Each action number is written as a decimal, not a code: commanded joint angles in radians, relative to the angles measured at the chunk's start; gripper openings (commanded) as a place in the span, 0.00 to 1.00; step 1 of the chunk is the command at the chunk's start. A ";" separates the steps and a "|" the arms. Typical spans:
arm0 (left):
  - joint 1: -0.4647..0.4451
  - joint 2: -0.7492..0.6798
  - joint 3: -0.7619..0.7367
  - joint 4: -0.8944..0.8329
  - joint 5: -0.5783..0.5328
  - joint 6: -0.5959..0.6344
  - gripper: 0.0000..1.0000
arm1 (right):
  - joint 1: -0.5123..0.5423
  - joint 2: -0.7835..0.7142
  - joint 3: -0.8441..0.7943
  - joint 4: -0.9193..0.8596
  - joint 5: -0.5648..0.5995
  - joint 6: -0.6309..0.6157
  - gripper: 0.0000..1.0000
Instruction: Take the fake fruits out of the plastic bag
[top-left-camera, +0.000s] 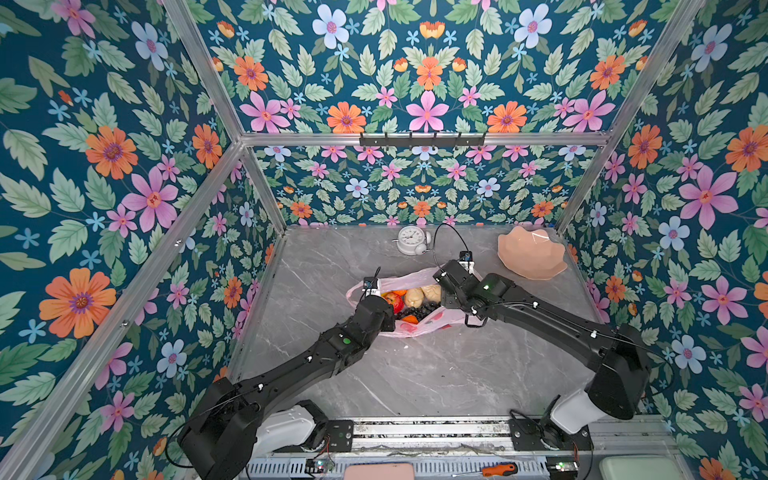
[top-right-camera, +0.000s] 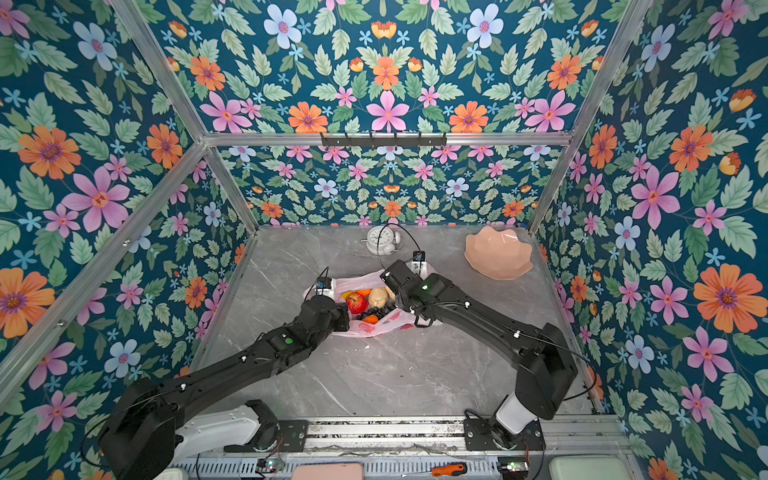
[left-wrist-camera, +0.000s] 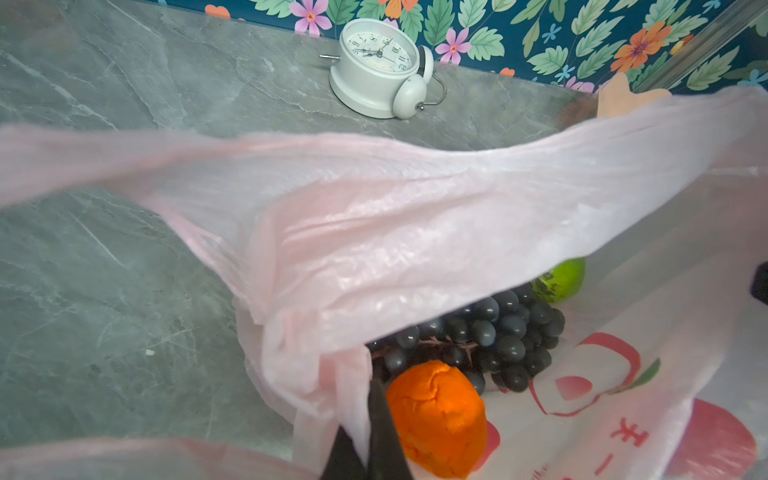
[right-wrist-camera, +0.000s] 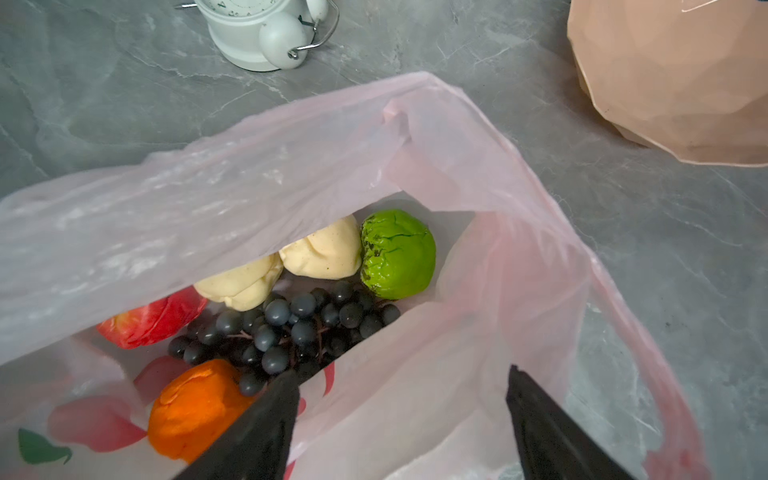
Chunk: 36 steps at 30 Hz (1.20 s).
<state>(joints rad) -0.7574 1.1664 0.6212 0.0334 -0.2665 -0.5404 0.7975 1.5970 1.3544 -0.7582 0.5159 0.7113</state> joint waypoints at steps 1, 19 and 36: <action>-0.013 0.001 -0.006 0.036 -0.026 -0.009 0.00 | -0.001 0.026 -0.007 -0.002 0.015 0.042 0.80; 0.251 -0.105 -0.188 0.214 0.195 -0.118 0.00 | -0.181 -0.142 -0.359 0.445 -0.289 -0.147 0.00; 0.149 0.087 0.147 -0.259 0.065 0.015 0.50 | -0.340 -0.372 -0.614 0.670 -0.581 -0.128 0.00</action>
<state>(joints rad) -0.5690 1.2633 0.7322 -0.0586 -0.0185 -0.5694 0.4553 1.2240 0.7250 -0.0788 -0.0525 0.5987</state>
